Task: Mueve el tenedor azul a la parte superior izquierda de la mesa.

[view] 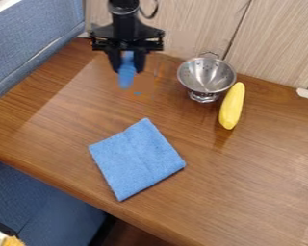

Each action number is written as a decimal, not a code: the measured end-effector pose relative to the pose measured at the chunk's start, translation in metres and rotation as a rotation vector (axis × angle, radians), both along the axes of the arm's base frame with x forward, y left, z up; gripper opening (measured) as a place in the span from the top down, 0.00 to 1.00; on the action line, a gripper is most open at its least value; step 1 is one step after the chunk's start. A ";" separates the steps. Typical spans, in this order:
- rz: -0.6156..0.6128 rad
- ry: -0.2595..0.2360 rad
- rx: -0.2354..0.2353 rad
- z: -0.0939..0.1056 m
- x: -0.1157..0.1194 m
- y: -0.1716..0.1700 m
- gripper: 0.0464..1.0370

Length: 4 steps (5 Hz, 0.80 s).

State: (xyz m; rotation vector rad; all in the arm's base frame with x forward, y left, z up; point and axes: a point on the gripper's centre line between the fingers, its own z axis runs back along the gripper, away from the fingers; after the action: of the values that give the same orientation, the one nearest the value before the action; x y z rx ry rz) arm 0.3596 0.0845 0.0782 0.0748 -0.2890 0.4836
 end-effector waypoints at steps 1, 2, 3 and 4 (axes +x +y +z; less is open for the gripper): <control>0.027 0.042 -0.004 -0.020 0.013 0.022 0.58; 0.055 0.074 -0.013 -0.041 0.029 0.045 0.58; 0.075 0.099 -0.026 -0.057 0.042 0.063 0.58; 0.079 0.116 -0.038 -0.070 0.054 0.071 0.58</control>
State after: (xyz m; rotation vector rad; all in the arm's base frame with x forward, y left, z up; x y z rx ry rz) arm 0.4134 0.1556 0.0086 0.0770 -0.1638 0.5608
